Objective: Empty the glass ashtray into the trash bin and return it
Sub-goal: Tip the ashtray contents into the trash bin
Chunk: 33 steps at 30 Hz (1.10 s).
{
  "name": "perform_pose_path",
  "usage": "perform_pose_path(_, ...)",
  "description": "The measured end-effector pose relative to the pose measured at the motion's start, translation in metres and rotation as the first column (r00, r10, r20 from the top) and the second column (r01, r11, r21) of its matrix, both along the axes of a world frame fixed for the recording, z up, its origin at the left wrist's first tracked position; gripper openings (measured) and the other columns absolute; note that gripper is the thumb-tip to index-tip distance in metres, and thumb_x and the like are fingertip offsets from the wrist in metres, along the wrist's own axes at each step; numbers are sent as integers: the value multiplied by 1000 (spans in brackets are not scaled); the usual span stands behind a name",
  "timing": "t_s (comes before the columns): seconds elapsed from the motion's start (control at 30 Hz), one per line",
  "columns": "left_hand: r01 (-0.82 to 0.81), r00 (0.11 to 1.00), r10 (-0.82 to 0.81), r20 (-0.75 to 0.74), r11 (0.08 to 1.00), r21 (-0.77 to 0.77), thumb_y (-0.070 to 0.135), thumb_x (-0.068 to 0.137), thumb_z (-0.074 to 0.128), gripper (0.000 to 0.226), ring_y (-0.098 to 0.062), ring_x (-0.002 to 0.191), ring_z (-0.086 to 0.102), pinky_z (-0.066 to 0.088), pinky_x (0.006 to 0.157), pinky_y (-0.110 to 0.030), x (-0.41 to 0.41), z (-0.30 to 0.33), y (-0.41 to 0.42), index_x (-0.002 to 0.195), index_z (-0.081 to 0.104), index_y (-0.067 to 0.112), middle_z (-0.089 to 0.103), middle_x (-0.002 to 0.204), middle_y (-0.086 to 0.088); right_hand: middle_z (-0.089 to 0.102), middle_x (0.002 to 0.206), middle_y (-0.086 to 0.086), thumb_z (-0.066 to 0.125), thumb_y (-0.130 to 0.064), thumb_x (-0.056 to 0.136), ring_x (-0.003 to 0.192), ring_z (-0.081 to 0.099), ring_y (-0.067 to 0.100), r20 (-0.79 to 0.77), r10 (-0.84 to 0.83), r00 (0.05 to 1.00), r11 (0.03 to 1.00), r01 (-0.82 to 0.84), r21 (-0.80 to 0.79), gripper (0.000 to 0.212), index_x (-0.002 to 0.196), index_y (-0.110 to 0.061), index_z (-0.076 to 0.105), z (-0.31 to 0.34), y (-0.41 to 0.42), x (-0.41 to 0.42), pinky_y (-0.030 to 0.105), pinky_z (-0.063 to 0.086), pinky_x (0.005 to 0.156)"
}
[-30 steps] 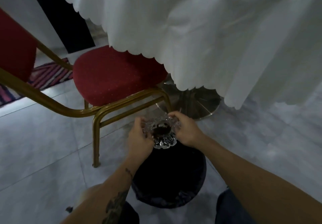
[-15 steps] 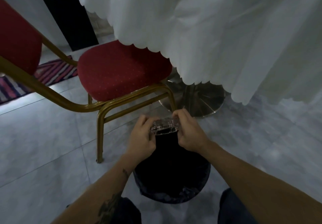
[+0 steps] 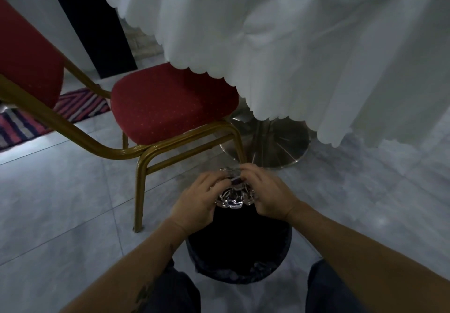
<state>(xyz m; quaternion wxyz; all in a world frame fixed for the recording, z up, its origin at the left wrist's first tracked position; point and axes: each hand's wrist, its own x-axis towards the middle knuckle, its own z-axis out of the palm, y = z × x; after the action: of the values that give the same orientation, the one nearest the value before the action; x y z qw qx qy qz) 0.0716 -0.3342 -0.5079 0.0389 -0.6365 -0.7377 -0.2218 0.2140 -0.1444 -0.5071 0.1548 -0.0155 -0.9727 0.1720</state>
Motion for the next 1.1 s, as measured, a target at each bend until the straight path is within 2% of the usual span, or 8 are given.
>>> perform_pose_path(0.1, 12, 999, -11, -48, 1000, 23, 0, 81, 52, 59, -35, 126, 58, 58, 94, -47, 5, 0, -1, 138, 49, 18, 59, 141, -12, 58, 141, 15, 72, 0, 69, 127, 57, 31, -20, 9, 1000, 1000, -8, 10, 59, 124, -13, 53, -3, -1, 3, 40, 50, 105)
perform_pose_path(0.23, 51, 989, -44, -142, 998, 45, 0, 82, 53, 52, -39, 121, 60, 56, 95, -50, 3, -7, -4, 131, 49, 17, 62, 139, -17, 57, 144, 18, 69, 2, 71, 133, 53, 32, -54, 31, 998, 997, -27, 65, 63, 132, -4, 57, -3, -2, 5, 36, 37, 116)
perform_pose_path(0.37, 77, 971, -72, -229, 997, 14, 3, 83, 49, 47, -41, 123, 59, 55, 96, -53, -3, -7, -6, 128, 49, 17, 62, 139, -19, 54, 147, 19, 71, 1, 73, 137, 51, 35, -81, 79, 994, 990, -68, 120, 61, 132, -6, 56, -2, -2, 5, 43, 41, 114)
perform_pose_path(0.53, 80, 959, -71, -273, 997, 22, 5, 84, 48, 43, -41, 120, 62, 57, 92, -53, -3, 1, -7, 125, 50, 17, 65, 137, -19, 52, 149, 19, 61, 2, 74, 140, 46, 35, -107, 111, 988, 986, -96, 133, 58, 131, -7, 53, 0, 1, 3, 44, 42, 114)
perform_pose_path(0.73, 80, 944, -53, -325, 994, 69, 6, 83, 48, 41, -40, 117, 63, 58, 91, -50, -3, 9, -11, 123, 50, 17, 66, 134, -20, 53, 146, 23, 64, 6, 74, 139, 46, 39, -165, 165, 972, 977, -137, 166, 59, 129, -9, 52, 6, 1, 0, 46, 41, 113)
perform_pose_path(0.83, 82, 933, -35, -358, 990, 117, 4, 82, 53, 41, -37, 118, 58, 57, 89, -49, -4, 13, -10, 120, 52, 19, 57, 137, -16, 52, 143, 29, 68, 8, 75, 138, 45, 44, -190, 166, 967, 977, -135, 166, 59, 127, -10, 49, 8, 3, -2, 48, 40, 112)
perform_pose_path(1.0, 102, 914, -39, -403, 985, 137, 4, 83, 57, 40, -37, 118, 56, 57, 88, -52, -8, 13, -6, 119, 52, 19, 56, 134, -18, 49, 141, 34, 46, -3, 86, 137, 44, 48, -212, 177, 961, 977, -146, 154, 41, 127, -9, 46, 7, 3, -5, 53, 41, 112)
perform_pose_path(1.1, 115, 906, -53, -419, 986, 123, 7, 81, 64, 44, -37, 120, 55, 57, 88, -52, -10, 11, -6, 121, 51, 20, 49, 138, -16, 49, 141, 34, 52, 1, 85, 138, 43, 48, -198, 179, 964, 978, -152, 144, 43, 126, -10, 45, 4, 5, -4, 55, 44, 111)
